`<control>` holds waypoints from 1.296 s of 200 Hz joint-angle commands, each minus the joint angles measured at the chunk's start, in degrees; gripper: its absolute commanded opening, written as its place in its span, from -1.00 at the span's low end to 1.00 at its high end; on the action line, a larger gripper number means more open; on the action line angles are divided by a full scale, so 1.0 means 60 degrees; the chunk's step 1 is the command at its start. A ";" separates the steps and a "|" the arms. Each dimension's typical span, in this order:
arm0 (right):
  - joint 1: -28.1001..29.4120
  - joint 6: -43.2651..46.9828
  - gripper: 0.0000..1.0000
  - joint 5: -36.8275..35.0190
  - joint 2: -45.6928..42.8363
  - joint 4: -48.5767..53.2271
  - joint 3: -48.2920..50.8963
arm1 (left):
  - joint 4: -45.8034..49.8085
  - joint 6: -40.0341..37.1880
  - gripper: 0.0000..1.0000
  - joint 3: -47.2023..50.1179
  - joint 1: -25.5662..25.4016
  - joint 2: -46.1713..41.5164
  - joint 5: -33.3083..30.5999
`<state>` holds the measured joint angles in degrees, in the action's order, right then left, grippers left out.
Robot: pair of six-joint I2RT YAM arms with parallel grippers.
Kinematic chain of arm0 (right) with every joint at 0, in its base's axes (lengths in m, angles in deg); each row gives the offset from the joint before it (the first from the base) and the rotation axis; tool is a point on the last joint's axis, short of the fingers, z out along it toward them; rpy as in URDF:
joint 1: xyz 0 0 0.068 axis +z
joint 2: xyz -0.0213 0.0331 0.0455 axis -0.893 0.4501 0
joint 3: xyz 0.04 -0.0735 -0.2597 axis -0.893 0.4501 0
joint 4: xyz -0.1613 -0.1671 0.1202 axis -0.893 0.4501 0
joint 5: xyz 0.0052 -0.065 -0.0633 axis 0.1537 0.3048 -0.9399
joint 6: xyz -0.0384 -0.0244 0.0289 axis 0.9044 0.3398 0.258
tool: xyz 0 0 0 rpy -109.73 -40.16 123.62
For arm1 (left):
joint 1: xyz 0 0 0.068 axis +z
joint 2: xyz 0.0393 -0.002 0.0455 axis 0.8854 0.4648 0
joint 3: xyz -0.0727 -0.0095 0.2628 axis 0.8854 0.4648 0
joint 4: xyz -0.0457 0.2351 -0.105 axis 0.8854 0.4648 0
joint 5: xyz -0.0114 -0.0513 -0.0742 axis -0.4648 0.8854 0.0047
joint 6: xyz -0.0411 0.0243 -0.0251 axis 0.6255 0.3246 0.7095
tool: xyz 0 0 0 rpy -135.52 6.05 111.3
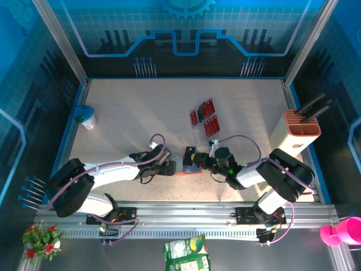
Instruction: Put the credit cards into the card holder
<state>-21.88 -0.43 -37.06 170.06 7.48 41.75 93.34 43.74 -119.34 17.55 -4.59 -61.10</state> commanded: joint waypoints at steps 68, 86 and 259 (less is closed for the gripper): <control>0.0128 -0.0279 -1.00 -0.0100 0.0826 -0.1132 0.0303 | 0.0157 0.0256 0.99 0.0162 -0.0042 0.0146 -0.0151; 0.0136 -0.0353 -1.00 0.0007 0.1030 -0.1345 0.0298 | 0.0143 0.0258 0.99 0.0164 -0.0040 0.0144 -0.0143; 0.0177 -0.0243 -1.00 0.0547 0.0937 -0.0238 -0.0032 | -0.0003 0.0319 0.99 0.0275 -0.0049 0.0160 -0.0134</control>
<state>-21.80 -4.59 -34.17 178.54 -1.42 42.71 93.36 45.01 -118.86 17.55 -4.48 -61.08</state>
